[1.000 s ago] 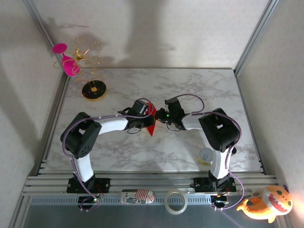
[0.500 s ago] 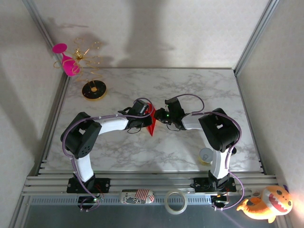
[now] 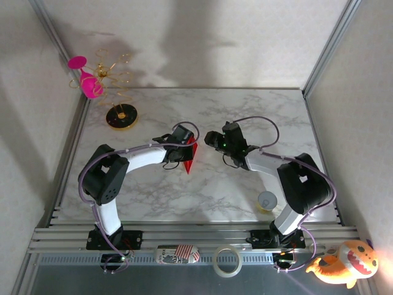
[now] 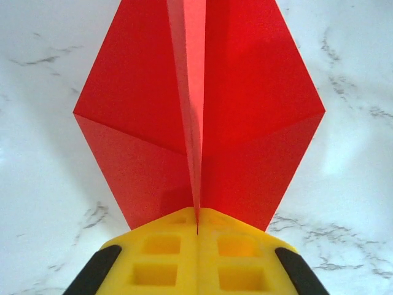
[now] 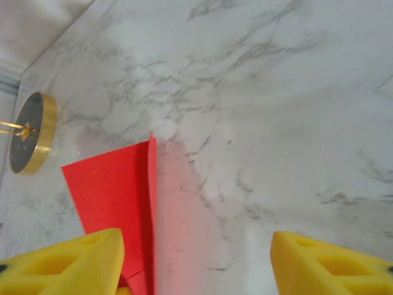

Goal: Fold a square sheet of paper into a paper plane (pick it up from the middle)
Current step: Move the paper plane to the top-center of the table.

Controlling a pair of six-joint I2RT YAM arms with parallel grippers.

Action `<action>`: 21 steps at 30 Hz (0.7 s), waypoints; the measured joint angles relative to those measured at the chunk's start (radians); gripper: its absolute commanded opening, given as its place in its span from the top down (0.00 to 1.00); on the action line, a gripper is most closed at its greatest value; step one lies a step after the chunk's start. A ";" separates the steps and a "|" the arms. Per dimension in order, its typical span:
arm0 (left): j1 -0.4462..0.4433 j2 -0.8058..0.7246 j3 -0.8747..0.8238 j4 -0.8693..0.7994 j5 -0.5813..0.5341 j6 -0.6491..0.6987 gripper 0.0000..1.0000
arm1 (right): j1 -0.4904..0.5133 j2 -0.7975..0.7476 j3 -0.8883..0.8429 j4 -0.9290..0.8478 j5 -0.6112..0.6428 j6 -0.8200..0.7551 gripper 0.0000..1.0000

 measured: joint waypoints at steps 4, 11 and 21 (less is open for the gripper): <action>0.002 0.000 0.017 -0.053 -0.035 0.047 0.92 | -0.002 -0.027 -0.026 -0.027 0.069 -0.002 0.29; 0.002 0.008 0.046 -0.099 -0.055 0.081 0.88 | -0.004 -0.029 -0.035 -0.059 0.114 -0.001 0.29; 0.002 0.058 0.058 -0.101 -0.054 0.083 0.80 | -0.004 -0.029 -0.035 -0.072 0.116 0.003 0.29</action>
